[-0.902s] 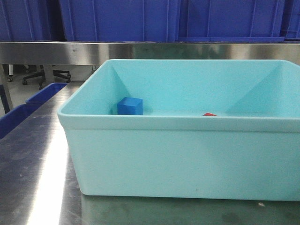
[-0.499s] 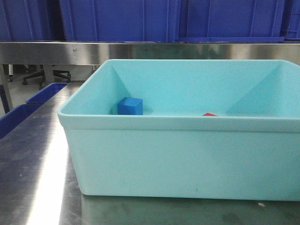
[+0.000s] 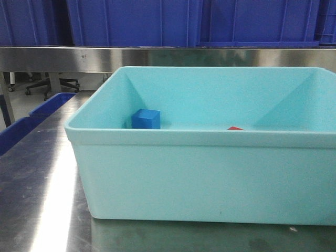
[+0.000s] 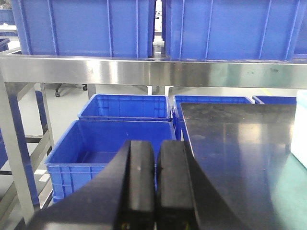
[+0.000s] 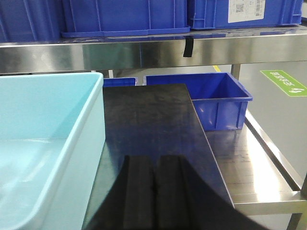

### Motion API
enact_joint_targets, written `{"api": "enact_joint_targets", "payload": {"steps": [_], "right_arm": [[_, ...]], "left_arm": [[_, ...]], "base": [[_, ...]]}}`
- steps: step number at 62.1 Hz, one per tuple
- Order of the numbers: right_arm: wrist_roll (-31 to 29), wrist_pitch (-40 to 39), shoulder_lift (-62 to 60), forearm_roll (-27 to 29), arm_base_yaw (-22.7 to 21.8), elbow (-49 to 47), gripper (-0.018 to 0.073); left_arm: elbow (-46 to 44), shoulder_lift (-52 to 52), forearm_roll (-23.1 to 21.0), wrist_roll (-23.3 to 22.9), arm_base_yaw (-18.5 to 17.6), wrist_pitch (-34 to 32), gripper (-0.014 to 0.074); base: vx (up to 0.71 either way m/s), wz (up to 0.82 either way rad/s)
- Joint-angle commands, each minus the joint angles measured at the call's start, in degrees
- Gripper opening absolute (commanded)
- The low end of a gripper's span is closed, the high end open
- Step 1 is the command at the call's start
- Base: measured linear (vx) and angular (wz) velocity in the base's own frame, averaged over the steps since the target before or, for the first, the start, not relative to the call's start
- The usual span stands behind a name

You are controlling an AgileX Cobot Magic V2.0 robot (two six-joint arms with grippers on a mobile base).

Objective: Pick red cube and place on left shelf

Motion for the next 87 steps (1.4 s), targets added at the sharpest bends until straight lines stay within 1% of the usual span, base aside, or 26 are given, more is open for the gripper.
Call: {"api": "enact_joint_targets", "payload": {"steps": [1,3,9,12,14,16,24,30,36,43,45,49,58,63,66,70,74,81,85,87], "right_arm": [[-0.37,-6.56,-1.00,-0.72,-0.03,-1.35,0.0116],[-0.37,-6.76,-1.00,-0.72,-0.03,-1.35,0.0116],[-0.37,-11.01,-1.00,-0.72,-0.03,-1.42,0.0111],[-0.37,-12.81,-1.00,-0.72,-0.03,-1.91,0.0078],[-0.37,-12.69,-1.00,-0.72,-0.03,-2.83,0.0046],[-0.37,-11.97,-1.00,-0.72,0.03,-4.54,0.0046],[-0.37,-5.16,0.49,-0.72,0.03,-12.59,0.0054],[-0.37,0.97,4.39,-0.72,0.14,-20.67,0.0054],[-0.37,8.02,10.57,-0.72,0.54,-29.21,0.0054],[-0.43,15.20,19.12,-0.27,2.36,-39.13,0.0054],[-0.73,17.55,22.03,0.05,3.33,-42.16,0.0054],[-3.70,22.80,27.39,1.16,5.68,-47.65,0.0054],[-12.19,33.94,40.86,5.33,13.89,-59.39,0.0054],[-14.30,38.83,47.26,6.12,18.40,-63.54,0.0054],[-14.60,40.92,50.90,6.12,21.15,-65.48,0.0055],[-15.00,42.51,56.06,6.07,24.72,-67.12,0.0055],[-15.65,43.19,60.30,6.07,27.38,-68.10,0.0057],[-17.74,43.41,66.86,6.07,30.71,-68.40,0.0066],[-18.29,43.46,70.01,6.07,31.83,-68.40,0.0115],[-18.68,43.51,71.30,6.07,32.16,-68.40,0.0154]], "left_arm": [[1.36,-0.94,-0.09,-0.27,-0.36,-4.74,0.0102],[1.36,-0.94,-0.09,-0.27,-0.36,-4.74,0.0101],[1.36,-0.94,-0.09,-0.27,-0.36,-4.74,0.0102],[1.36,-0.94,-0.09,-0.27,-0.36,-4.74,0.0101],[1.36,-0.94,-0.09,-0.27,-0.36,-4.74,0.0101],[1.36,-0.94,-0.09,-0.27,-0.36,-4.74,0.0101],[1.36,-0.94,-0.09,-0.27,-0.36,-4.74,0.0101],[1.36,-0.94,-0.09,-0.27,-0.36,-4.74,0.0101],[1.36,-0.94,-0.09,-0.27,-0.36,-4.74,0.0101],[1.36,-0.94,-0.09,-0.27,-0.36,-4.74,0.0102],[1.36,-0.94,-0.09,-0.27,-0.36,-4.74,0.0102],[1.36,-0.94,-0.09,-0.27,-0.36,-4.74,0.0102],[1.36,-0.94,-0.09,-0.27,-0.36,-4.74,0.0102],[1.36,-0.94,-0.09,-0.27,-0.36,-4.74,0.0102],[1.36,-0.94,-0.09,-0.27,-0.36,-4.74,0.0101],[1.36,-0.94,-0.09,-0.27,-0.36,-4.74,0.0102],[1.36,-0.84,-0.09,-0.27,-0.36,-4.74,0.0102],[1.36,-0.84,-0.09,-0.27,-0.36,-4.74,0.0101],[1.36,-0.84,-0.09,-0.27,-0.36,-4.74,0.0102],[1.36,-0.84,-0.09,-0.27,-0.36,-4.74,0.0101]], "base": [[0.00,0.00],[0.00,0.00],[0.00,0.00],[0.00,0.00],[0.00,0.00],[0.00,0.00],[0.00,0.00],[0.00,0.00],[0.00,0.00],[0.00,0.00],[0.00,0.00],[0.00,0.00],[0.00,0.00],[0.00,0.00],[0.00,0.00],[0.00,0.00],[0.00,0.00],[0.00,0.00],[0.00,0.00],[0.00,0.00]]}}
